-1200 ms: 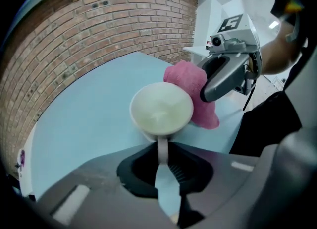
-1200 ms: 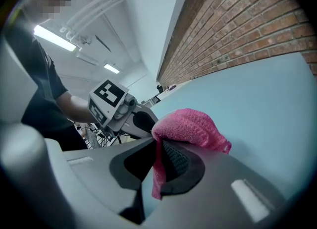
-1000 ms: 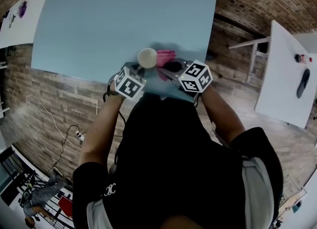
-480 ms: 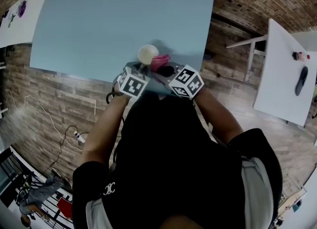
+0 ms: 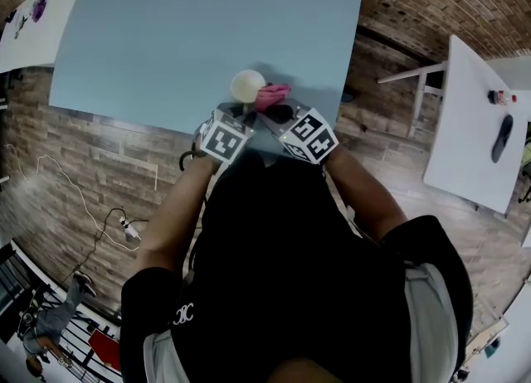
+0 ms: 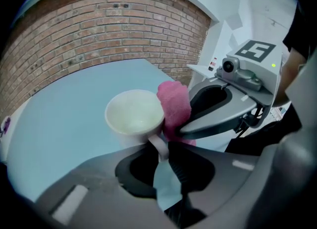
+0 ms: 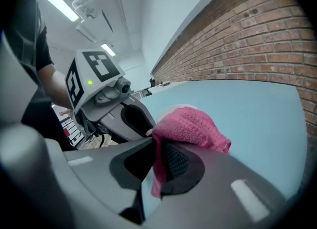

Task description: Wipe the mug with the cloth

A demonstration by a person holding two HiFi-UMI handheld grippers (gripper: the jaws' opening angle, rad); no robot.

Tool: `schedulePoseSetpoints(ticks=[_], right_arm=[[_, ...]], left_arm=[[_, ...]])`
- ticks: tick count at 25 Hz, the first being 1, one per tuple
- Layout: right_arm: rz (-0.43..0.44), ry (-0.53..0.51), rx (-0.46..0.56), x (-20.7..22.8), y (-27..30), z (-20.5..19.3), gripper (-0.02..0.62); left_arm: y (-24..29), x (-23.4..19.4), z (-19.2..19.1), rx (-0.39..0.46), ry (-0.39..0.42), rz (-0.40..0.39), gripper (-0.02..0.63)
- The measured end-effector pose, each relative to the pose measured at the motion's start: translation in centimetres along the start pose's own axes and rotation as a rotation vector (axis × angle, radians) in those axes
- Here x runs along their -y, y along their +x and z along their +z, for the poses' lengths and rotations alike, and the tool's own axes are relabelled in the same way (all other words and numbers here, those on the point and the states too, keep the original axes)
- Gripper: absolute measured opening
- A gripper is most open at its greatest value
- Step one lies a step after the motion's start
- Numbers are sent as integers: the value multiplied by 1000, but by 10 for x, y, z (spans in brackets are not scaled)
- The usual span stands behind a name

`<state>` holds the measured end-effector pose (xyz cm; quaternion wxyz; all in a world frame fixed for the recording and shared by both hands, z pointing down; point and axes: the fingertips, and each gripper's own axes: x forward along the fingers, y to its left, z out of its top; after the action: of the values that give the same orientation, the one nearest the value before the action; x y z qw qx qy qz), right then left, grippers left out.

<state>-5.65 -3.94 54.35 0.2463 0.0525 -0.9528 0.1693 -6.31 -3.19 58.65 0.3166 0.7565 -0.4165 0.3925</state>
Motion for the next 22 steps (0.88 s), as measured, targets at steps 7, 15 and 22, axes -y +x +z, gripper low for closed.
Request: schedulePoseSetpoints(ticks=[7, 15, 22], right_arm=[[-22, -44, -46, 10, 7, 5, 35], [79, -368, -170, -14, 12, 4, 35], [39, -297, -262, 6, 28, -22, 35]], left_arm=[[5, 10, 2, 17, 139, 0, 44], [5, 5, -2, 2, 239, 5, 40], [8, 2, -5, -23, 289, 16, 34]])
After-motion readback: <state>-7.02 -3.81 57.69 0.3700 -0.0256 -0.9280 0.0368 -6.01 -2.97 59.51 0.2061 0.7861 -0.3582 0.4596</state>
